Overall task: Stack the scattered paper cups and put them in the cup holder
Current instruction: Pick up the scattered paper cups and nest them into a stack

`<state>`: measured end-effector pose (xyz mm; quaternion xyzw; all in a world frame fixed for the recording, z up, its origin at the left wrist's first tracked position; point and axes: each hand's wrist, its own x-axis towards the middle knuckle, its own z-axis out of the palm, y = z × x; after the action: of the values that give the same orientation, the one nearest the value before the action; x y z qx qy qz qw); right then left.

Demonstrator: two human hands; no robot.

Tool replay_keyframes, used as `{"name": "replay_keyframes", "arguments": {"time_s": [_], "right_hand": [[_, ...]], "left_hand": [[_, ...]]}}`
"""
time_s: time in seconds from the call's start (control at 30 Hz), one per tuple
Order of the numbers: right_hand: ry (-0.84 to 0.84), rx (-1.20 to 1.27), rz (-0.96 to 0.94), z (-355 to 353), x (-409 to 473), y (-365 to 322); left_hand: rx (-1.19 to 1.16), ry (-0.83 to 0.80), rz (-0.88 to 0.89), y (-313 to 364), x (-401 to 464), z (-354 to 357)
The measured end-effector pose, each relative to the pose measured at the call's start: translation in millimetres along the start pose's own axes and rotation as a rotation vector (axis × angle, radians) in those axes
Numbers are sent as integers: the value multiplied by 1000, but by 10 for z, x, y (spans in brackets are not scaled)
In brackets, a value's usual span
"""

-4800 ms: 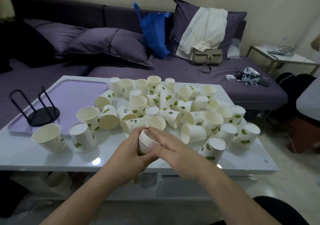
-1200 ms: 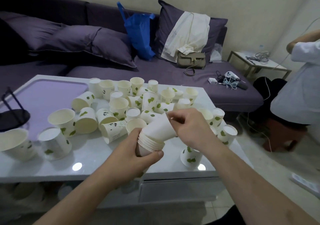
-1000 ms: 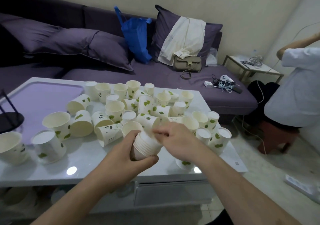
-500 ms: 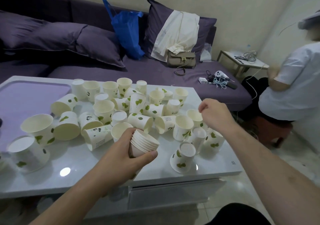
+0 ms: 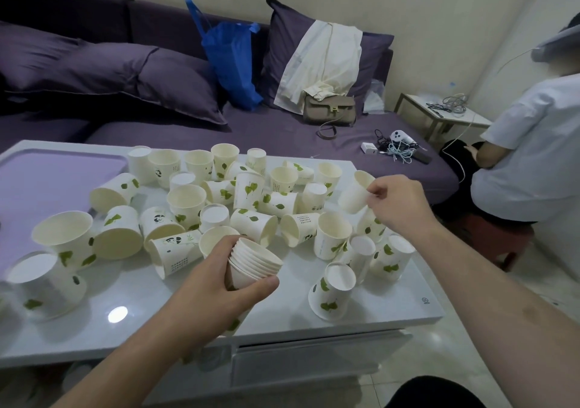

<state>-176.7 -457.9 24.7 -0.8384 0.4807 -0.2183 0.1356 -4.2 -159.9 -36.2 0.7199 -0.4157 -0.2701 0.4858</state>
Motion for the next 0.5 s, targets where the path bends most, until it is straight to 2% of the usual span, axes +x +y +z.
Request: {"name": "replay_keyframes", "arguments": {"time_s": [0.1, 0.2, 0.33, 0.5], "right_hand": [[96, 128, -80, -133, -106, -160], [100, 321, -175, -176, -380, -419], [-60, 571, -267, -62, -879, -811], [-225, 650, -330, 246, -1349, -1098]], "left_hand": [[-7, 4, -2, 26, -7, -22], [-17, 8, 2, 29, -39, -53], [-5, 10, 1, 18, -107, -79], [59, 70, -26, -49, -162, -191]]}}
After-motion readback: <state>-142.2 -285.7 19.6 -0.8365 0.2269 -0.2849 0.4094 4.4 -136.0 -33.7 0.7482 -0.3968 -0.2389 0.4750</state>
